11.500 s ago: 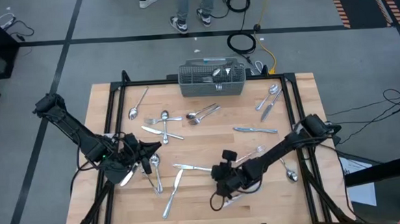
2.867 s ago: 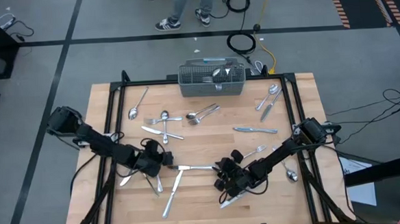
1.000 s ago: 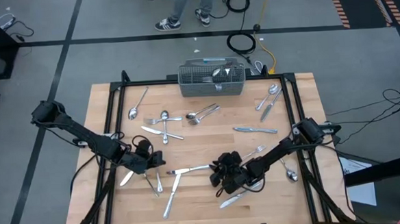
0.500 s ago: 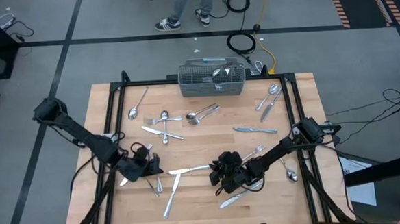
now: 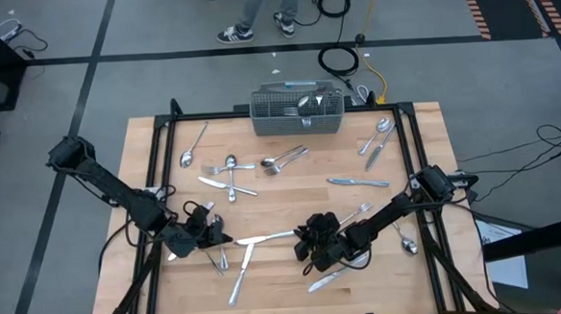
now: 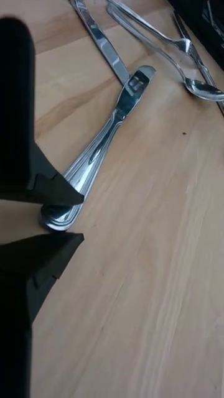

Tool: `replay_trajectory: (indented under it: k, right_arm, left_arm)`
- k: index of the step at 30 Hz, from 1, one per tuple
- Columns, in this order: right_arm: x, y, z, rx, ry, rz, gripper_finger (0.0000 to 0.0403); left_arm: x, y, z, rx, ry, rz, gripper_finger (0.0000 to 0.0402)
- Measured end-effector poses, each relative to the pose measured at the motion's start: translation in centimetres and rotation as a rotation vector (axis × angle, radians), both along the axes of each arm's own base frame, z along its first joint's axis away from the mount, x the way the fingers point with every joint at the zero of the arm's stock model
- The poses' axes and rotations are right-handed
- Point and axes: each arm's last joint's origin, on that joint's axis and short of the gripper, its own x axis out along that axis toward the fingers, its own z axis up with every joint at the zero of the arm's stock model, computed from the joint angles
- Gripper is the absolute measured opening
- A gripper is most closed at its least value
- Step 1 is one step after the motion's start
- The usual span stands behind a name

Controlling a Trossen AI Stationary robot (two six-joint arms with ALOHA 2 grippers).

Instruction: Sort silverware

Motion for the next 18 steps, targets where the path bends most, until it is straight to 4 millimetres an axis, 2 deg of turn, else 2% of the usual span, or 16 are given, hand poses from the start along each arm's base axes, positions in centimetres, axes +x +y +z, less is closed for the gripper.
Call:
replay_trajectory:
  k: [5,18]
  right_arm:
    - [0.03,0.0,0.01,0.001,0.003,0.007,0.0006]
    - [0.27,-0.69,-0.01,0.066,-0.023,-0.066,0.0]
  left_arm:
    - [0.0,0.0,0.0,0.001,0.0,-0.001,0.0113]
    - [0.1,0.28,0.11,0.054,-0.048,0.08,0.0113]
